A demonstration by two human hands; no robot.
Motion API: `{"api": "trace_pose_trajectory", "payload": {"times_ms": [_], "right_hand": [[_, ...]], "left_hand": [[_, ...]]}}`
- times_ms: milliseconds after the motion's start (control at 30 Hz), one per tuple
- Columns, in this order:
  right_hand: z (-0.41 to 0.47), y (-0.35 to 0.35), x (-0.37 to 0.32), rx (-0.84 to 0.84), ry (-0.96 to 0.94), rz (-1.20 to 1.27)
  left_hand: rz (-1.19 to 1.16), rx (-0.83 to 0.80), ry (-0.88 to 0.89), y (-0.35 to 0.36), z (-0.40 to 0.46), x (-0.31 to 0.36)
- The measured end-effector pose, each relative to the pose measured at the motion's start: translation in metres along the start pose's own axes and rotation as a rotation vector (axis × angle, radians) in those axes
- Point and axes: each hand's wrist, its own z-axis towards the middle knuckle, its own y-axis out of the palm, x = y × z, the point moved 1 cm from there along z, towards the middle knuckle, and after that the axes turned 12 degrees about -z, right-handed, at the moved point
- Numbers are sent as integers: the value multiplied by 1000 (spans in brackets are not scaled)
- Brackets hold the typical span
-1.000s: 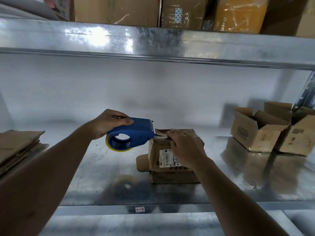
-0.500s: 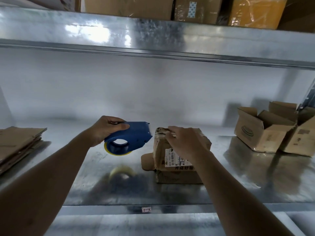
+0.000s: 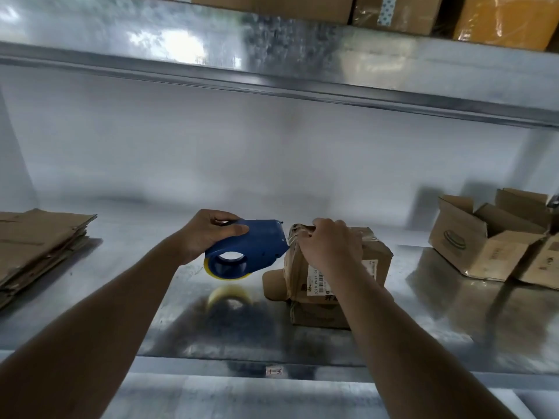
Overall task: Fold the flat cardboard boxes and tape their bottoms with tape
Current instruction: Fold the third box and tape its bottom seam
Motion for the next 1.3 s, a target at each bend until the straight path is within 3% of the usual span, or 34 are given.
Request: {"api": "trace_pose_trajectory", "payload": {"times_ms": [333, 833, 1300], "right_hand": [[-3, 1, -2, -288, 7, -117], [-5, 0, -2, -298, 10, -136], [-5, 1, -3, -294, 5, -136]], "left_hand": [[-19, -40, -2, 3, -5, 3], [125, -42, 81, 5, -3, 11], [66, -30, 27, 0, -10, 13]]}}
